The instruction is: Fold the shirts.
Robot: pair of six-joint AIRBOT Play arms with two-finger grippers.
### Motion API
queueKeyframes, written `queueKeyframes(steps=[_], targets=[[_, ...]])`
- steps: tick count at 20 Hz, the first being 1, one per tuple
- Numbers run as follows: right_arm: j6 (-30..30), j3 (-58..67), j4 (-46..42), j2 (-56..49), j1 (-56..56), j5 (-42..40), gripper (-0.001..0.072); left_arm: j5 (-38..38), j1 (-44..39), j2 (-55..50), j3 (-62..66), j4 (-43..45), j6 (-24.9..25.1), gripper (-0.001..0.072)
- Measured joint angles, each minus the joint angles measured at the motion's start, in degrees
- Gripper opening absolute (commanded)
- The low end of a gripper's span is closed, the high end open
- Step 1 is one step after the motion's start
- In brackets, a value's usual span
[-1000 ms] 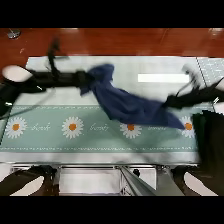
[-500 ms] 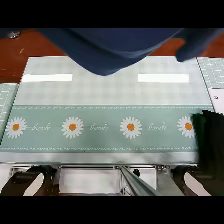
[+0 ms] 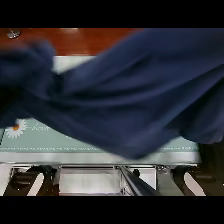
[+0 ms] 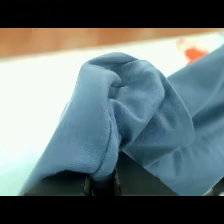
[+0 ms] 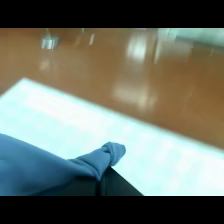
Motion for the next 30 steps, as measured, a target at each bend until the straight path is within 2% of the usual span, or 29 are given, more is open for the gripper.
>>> queueKeyframes(steps=[2, 4, 8, 11, 12, 13, 14, 15, 18, 22, 26, 30], targets=[[-0.7, -8.0, 0.0, -1.2, 0.0, -0.7, 0.0025, 0.6, -0.3, 0.9, -11.4, 0.0, -0.7, 0.0033], [-1.4, -15.3, 0.0, -4.2, 0.0, -3.0, 0.0025, 5.1, -1.6, 0.4, -22.4, -1.0, -0.6, 0.0032], [-2.5, -21.5, 1.2, -16.1, 0.9, -9.9, 0.0025, 19.7, -8.0, -6.2, -37.2, -2.5, 0.3, 0.0033], [-2.7, -20.3, 2.6, -27.5, 3.7, -15.5, 0.0025, 31.8, -14.3, -15.9, -40.4, -3.0, 0.9, 0.0050], [-2.3, -19.0, 2.9, -31.1, 4.5, -16.7, 0.0026, 34.7, -15.6, -19.2, -40.3, -3.1, 1.0, 0.0281], [-1.4, -17.3, 3.1, -34.9, 5.2, -17.7, 0.0144, 37.1, -16.5, -22.8, -39.6, -3.1, 1.0, 0.0696], [-0.4, -15.6, 3.3, -38.1, 5.5, -18.3, 0.0570, 38.4, -16.9, -25.9, -38.5, -3.3, 0.9, 0.0702], [0.3, -13.8, 3.5, -40.9, 5.6, -18.3, 0.0627, 38.1, -16.7, -28.8, -36.9, -3.1, 1.1, 0.0702], [1.2, -9.2, 2.6, -45.7, 4.0, -14.7, 0.0627, 30.8, -12.3, -34.3, -30.1, 0.9, 2.7, 0.0702], [0.2, -9.2, -4.0, -45.2, -3.7, -5.5, 0.0623, 19.5, 0.0, -34.7, -22.3, 8.0, 3.5, 0.0701], [-0.5, -26.6, -5.2, -38.5, -13.6, -5.3, 0.0618, 14.4, 10.1, -35.0, -23.0, 7.9, 3.1, 0.0701], [-3.6, -49.1, -0.2, -30.6, -18.1, -10.6, 0.0617, 12.9, 10.5, -38.3, -28.5, 0.4, 9.7, 0.0701]])
